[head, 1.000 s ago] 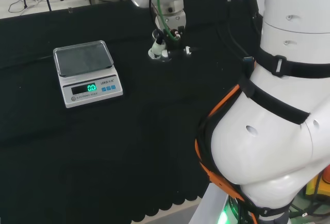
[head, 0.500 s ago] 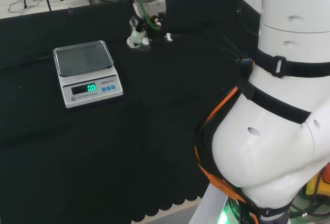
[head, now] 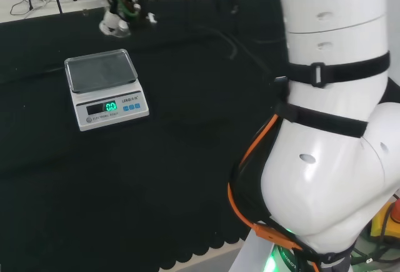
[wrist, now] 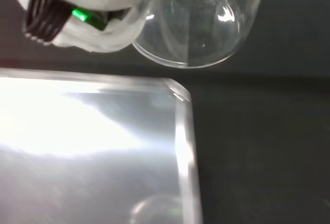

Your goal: Put the beaker on the electronic balance.

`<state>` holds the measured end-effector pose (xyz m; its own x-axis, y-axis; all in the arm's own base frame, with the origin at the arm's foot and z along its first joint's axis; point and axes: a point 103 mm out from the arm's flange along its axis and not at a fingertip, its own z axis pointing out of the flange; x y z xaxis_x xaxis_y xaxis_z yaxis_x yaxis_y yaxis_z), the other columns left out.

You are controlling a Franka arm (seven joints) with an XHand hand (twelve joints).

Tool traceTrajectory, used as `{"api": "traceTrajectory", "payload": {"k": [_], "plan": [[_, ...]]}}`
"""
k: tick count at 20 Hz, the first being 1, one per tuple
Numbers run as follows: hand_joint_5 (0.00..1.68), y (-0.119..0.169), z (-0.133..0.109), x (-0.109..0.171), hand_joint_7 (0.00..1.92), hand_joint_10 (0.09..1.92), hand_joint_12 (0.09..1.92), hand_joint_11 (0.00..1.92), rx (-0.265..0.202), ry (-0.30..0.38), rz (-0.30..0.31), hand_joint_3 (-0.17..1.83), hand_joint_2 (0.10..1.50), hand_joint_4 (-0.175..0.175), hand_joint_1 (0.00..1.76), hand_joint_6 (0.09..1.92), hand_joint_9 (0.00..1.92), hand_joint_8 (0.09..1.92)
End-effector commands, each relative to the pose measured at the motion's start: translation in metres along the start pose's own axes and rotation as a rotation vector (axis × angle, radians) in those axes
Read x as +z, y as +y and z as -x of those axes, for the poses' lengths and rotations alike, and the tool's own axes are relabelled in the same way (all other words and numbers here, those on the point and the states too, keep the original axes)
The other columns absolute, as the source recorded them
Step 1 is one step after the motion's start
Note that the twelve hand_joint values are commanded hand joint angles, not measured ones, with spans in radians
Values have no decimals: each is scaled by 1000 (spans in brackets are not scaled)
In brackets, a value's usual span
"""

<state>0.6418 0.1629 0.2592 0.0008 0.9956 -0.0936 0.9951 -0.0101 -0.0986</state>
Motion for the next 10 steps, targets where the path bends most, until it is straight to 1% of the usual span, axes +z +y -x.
{"api": "traceTrajectory", "payload": {"k": [1,5,10], "plan": [[976,23,-137,40,1002,1161,842,1245,-141,-40,-127,900,688,18,1234,1225,1218,1341],[978,18,-122,55,1004,1161,842,1244,-129,-23,-147,904,686,18,1235,1224,1222,1340],[979,7,-108,59,1005,1161,842,1243,-125,-5,-143,906,684,18,1235,1223,1225,1340]]}}
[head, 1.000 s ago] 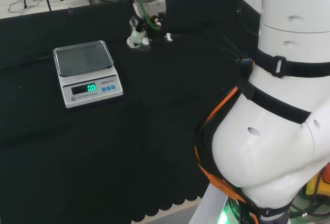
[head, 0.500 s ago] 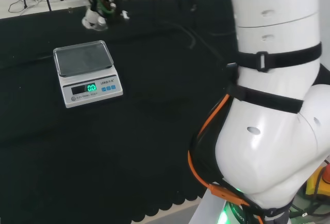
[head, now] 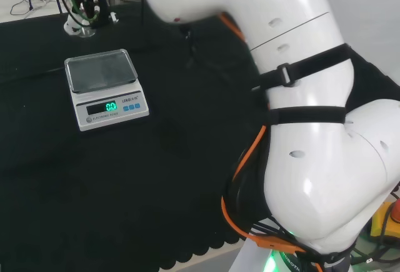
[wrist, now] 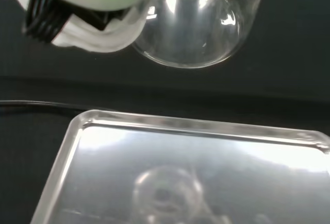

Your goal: Put the beaker on the electronic balance.

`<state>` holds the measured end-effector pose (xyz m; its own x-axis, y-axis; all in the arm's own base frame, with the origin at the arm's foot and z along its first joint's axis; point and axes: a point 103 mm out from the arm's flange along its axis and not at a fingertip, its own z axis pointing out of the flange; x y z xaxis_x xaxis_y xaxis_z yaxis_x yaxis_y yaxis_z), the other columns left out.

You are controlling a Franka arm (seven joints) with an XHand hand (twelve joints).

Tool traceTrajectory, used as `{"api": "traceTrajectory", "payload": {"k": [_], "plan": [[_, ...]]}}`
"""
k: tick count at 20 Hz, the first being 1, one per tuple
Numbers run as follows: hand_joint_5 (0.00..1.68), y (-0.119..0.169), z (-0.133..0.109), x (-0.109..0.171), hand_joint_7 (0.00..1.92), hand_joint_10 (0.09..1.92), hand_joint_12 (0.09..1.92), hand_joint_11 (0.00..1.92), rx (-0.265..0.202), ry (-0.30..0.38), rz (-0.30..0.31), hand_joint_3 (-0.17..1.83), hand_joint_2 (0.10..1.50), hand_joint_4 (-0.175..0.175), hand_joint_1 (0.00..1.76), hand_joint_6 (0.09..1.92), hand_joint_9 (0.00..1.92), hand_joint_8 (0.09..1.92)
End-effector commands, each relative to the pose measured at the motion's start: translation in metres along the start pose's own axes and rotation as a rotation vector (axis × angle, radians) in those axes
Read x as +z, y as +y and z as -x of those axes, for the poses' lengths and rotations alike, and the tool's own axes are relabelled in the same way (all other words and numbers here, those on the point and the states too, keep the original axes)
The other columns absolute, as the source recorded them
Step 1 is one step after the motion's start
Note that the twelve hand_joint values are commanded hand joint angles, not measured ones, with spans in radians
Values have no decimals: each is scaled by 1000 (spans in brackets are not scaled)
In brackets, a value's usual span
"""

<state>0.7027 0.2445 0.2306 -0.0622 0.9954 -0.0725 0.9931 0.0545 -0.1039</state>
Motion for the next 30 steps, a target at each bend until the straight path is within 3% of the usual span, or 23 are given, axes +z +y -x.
{"api": "traceTrajectory", "payload": {"k": [1,6,13,17,18,19,20,22,25,26,30], "plan": [[979,-60,-25,45,1005,1161,842,1243,-63,-2,-140,906,684,18,1235,1223,1225,1340],[982,-82,-20,45,1008,1159,842,1241,-92,54,-112,912,679,17,1236,1220,1228,1338],[981,-92,-13,80,1012,1158,842,1239,-73,53,-189,916,677,15,1237,1220,1229,1337],[980,-91,-12,89,1013,1157,842,1238,-64,50,-197,917,676,13,1237,1219,1229,1337],[960,-91,-10,89,968,1153,834,1240,-75,67,-214,842,719,-55,1202,1231,1213,1370],[835,-90,-11,88,907,1143,822,1255,-82,76,-229,822,687,-105,1199,1279,1185,1394],[599,-89,-11,86,785,1066,870,1156,-92,73,-232,828,610,-110,1167,1186,1115,1326],[244,-88,-12,82,539,947,1099,833,-102,72,-226,774,509,-101,1051,798,915,1183],[37,-89,-9,74,162,875,1395,320,-118,85,-204,537,500,-68,818,186,499,965],[17,-90,-8,70,91,877,1460,213,-124,87,-194,458,510,-59,763,93,402,915],[0,-95,-3,50,4,887,1552,18,-155,87,-145,205,551,-29,626,87,164,575]]}}
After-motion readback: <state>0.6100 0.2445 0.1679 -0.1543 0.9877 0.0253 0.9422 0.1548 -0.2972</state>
